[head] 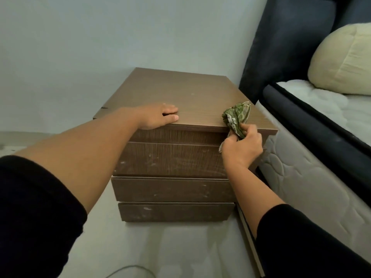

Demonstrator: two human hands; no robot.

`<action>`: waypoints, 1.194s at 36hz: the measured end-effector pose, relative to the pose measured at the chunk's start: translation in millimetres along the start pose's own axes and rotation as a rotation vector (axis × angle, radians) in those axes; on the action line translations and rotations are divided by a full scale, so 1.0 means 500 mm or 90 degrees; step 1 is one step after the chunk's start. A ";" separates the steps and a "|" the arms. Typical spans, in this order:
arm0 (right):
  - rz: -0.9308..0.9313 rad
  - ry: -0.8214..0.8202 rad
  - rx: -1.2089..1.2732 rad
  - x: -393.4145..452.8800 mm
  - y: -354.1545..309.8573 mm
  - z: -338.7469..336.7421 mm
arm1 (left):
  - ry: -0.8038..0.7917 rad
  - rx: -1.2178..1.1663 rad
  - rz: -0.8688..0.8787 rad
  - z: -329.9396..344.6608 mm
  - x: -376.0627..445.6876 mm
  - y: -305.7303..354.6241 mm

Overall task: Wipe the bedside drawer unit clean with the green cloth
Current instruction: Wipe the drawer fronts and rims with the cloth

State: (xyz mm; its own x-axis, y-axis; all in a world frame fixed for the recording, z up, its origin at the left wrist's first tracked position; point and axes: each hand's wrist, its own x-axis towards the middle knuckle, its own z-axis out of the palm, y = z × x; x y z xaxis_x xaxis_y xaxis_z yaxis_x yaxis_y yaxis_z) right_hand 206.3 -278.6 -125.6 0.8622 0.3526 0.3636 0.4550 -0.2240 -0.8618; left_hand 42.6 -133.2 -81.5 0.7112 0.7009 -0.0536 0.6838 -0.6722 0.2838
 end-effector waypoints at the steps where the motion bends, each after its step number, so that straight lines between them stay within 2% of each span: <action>1: 0.002 -0.003 0.005 -0.007 -0.005 0.004 | 0.002 0.000 -0.010 -0.003 -0.011 -0.008; 7: 0.007 -0.013 0.028 -0.045 -0.031 0.028 | 0.025 0.018 -0.069 -0.028 -0.061 -0.072; 14: -0.024 -0.028 0.042 -0.114 -0.076 0.078 | 0.092 -0.075 -0.162 -0.051 -0.119 -0.127; 23: -0.120 -0.116 0.029 -0.223 -0.139 0.158 | 0.159 -0.227 -0.159 -0.053 -0.166 -0.177; 30: -0.204 -0.201 0.004 -0.289 -0.182 0.206 | 0.138 -0.433 -0.135 -0.048 -0.172 -0.222; 39: -0.295 -0.245 -0.047 -0.315 -0.203 0.235 | 0.164 -0.513 -0.128 -0.049 -0.195 -0.231; 43: -0.370 -0.275 -0.073 -0.313 -0.212 0.235 | 0.168 -0.518 -0.142 -0.046 -0.203 -0.228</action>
State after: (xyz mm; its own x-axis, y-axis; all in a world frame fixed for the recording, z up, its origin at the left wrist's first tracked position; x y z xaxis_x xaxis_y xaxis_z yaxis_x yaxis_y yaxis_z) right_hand -2.9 -203.4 -132.4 0.3205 0.7647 0.5590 0.8536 0.0227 -0.5204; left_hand -111.2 -122.3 -86.4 0.4457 0.8952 0.0049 0.4024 -0.2052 0.8922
